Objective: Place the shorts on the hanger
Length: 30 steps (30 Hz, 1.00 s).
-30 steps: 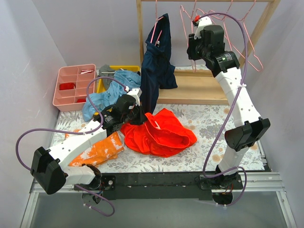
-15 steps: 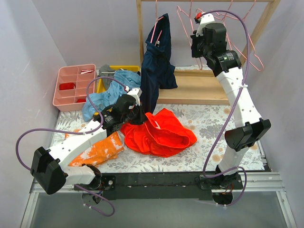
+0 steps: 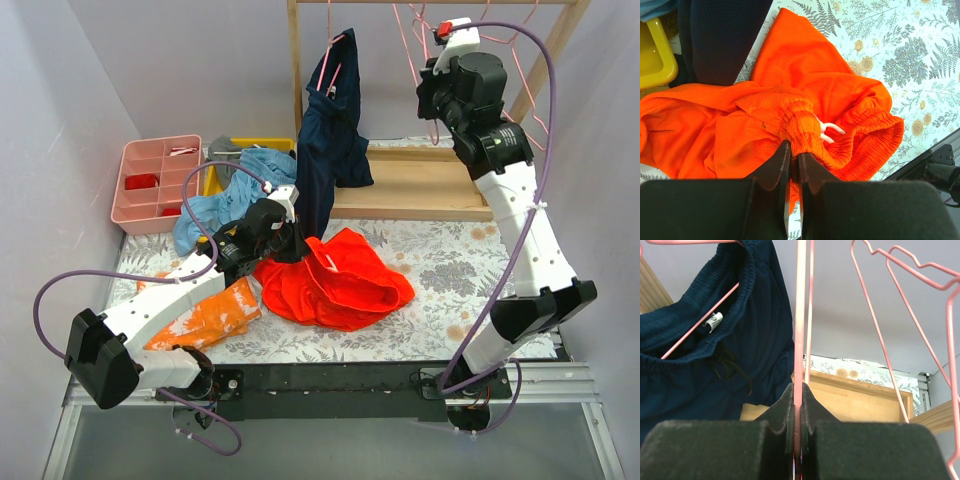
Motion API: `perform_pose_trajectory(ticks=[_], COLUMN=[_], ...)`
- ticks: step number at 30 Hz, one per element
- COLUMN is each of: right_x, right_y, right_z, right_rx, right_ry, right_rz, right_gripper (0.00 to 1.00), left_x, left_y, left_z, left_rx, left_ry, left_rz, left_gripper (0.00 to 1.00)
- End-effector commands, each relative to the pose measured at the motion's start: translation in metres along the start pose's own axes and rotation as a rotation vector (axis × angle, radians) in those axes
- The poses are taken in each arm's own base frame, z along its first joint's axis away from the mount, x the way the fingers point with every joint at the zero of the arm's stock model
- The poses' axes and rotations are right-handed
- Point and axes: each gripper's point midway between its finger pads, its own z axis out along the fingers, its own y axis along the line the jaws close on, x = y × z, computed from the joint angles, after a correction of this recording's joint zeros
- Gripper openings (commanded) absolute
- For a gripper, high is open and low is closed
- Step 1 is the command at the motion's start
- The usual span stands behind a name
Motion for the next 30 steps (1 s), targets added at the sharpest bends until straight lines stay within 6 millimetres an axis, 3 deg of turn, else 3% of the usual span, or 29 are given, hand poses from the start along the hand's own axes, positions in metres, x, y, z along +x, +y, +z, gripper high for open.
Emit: perform_pose_trajectory(ticks=[1, 5, 8, 11, 17, 18, 19, 21, 23, 25, 26, 27, 30], right_x=[-0.026, -0.010, -0.008, 0.007, 0.087, 0.087, 0.116, 0.130, 0.164, 0.176, 0.197, 0.199, 0.221], right_y=[-0.001, 0.000, 0.004, 0.007, 0.032, 0.042, 0.048, 0.059, 0.068, 0.077, 0.081, 0.091, 0.099], right_z=[-0.020, -0.031, -0.052, -0.079, -0.155, -0.181, -0.192, -0.226, -0.246, -0.268, -0.273, -0.288, -0.308], right_rx=[0.005, -0.006, -0.030, -0.054, -0.214, -0.291, -0.319, -0.412, -0.464, -0.529, -0.546, -0.619, -0.684], right_ry=[-0.097, -0.055, -0.055, -0.013, 0.205, 0.194, 0.274, 0.296, 0.391, 0.403, 0.466, 0.463, 0.501], right_rz=[0.043, 0.069, 0.111, 0.138, 0.203, 0.221, 0.238, 0.246, 0.277, 0.300, 0.332, 0.352, 0.391], right_gripper=[0.01, 0.01, 0.01, 0.01, 0.01, 0.01, 0.01, 0.01, 0.01, 0.01, 0.01, 0.01, 0.01], left_x=[-0.014, -0.015, -0.014, -0.012, 0.001, 0.002, 0.003, 0.005, 0.005, 0.005, 0.004, 0.003, 0.003], left_y=[-0.003, -0.002, 0.000, 0.007, 0.038, 0.039, 0.041, 0.045, 0.045, 0.053, 0.056, 0.058, 0.064], left_z=[-0.003, -0.003, -0.002, 0.000, 0.003, 0.004, 0.006, 0.011, 0.016, 0.018, 0.019, 0.021, 0.025], left_rx=[0.002, -0.005, -0.013, -0.050, -0.199, -0.206, -0.211, -0.222, -0.225, -0.254, -0.263, -0.270, -0.274], left_ry=[-0.036, -0.042, -0.040, -0.035, -0.023, -0.022, -0.024, -0.017, -0.010, 0.006, 0.014, 0.018, 0.045], left_rz=[0.011, 0.011, 0.010, 0.006, -0.038, -0.045, -0.057, -0.068, -0.072, -0.072, -0.073, -0.072, -0.065], left_gripper=[0.00, 0.00, 0.00, 0.00, 0.00, 0.00, 0.00, 0.00, 0.00, 0.00, 0.00, 0.00, 0.00])
